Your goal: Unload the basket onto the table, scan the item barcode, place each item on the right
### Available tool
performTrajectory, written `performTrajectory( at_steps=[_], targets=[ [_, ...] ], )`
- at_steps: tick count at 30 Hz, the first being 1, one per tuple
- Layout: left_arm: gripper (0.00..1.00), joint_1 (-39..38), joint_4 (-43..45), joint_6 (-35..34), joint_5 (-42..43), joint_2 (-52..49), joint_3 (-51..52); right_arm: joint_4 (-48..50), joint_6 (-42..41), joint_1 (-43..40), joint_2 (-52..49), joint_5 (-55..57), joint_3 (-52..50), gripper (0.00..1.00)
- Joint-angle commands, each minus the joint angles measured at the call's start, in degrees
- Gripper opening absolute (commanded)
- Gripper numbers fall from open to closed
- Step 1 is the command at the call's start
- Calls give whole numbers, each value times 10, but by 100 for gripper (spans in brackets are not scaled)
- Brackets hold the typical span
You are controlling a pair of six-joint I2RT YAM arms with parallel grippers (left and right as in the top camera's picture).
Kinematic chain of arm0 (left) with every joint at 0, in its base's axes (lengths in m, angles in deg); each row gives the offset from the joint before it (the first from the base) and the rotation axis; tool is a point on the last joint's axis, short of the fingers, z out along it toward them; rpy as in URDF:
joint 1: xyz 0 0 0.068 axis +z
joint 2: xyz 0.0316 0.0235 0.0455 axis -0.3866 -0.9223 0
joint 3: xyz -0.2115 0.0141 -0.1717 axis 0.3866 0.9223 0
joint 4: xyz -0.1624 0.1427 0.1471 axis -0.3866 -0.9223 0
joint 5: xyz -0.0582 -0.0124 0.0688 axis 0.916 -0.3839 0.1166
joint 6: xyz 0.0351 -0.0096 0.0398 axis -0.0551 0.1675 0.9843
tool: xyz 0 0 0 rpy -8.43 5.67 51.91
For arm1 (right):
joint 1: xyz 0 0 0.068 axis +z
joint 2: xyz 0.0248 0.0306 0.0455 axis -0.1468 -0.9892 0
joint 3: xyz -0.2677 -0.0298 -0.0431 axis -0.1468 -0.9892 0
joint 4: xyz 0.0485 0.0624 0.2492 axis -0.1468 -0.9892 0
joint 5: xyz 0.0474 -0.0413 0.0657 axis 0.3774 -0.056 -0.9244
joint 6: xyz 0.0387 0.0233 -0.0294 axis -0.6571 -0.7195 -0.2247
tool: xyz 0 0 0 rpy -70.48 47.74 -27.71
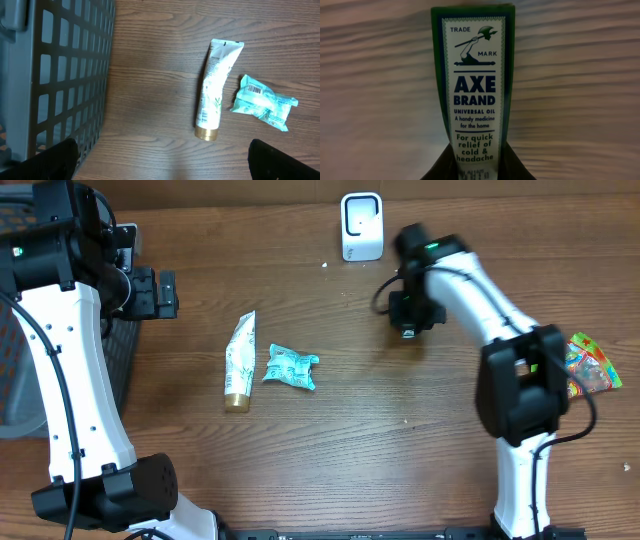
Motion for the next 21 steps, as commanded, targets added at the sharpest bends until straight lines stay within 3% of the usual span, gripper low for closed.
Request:
performTrajectory(
  at_steps=[1,6,12,17,19,21],
  targets=[
    [100,1,1,7,-1,9,-3,2,-87,74,-1,258,6,22],
    [100,1,1,7,-1,9,-3,1,-86,153,-1,276,6,65],
    [100,1,1,7,-1,9,-3,-3,-94,174,-1,266,6,88],
    [100,1,1,7,-1,9,-3,-1,-118,121,0,156,13,85],
    [100,1,1,7,-1,9,-3,8,-118,81,0,94,13,77],
    [100,1,1,7,-1,9,-3,21,-111,34,0,29,12,58]
  ],
)
